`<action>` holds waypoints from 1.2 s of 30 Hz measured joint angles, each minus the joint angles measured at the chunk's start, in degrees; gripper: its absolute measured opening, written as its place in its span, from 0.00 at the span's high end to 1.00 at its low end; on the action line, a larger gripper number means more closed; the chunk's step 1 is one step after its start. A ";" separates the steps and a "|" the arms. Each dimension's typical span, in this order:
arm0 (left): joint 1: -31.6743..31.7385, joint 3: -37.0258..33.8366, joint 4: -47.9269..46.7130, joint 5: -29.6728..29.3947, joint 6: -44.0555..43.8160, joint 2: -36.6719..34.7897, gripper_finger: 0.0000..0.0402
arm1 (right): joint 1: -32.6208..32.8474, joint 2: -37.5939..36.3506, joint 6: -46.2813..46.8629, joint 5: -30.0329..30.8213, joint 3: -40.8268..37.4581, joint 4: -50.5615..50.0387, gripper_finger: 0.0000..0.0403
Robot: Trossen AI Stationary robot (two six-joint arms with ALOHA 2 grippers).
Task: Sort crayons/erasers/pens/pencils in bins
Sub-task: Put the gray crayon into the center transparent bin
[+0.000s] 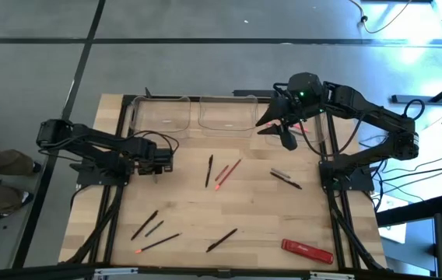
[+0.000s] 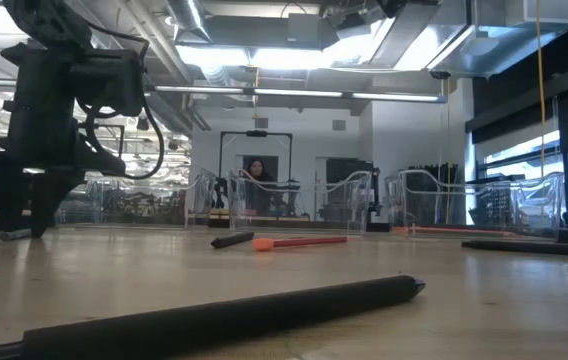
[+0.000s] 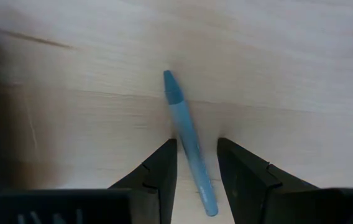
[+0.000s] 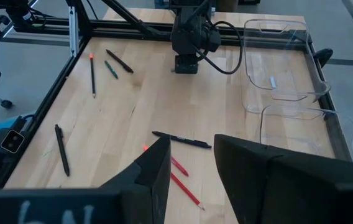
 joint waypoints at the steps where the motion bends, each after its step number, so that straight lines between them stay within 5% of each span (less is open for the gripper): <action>1: 0.00 0.00 0.02 0.02 0.45 0.02 0.73 | 0.00 0.00 -0.04 0.00 0.00 0.00 0.69; 11: 0.00 -0.04 0.13 0.00 3.19 0.09 0.97 | 0.00 0.00 -0.11 0.00 0.00 0.00 0.69; 22: -0.26 1.77 0.18 -0.26 7.11 0.44 0.99 | -0.01 0.00 -0.11 0.00 0.00 -0.02 0.69; 36: -0.15 17.32 1.05 -4.61 20.43 0.26 1.00 | -0.02 0.02 -0.11 0.00 -0.02 -0.29 0.69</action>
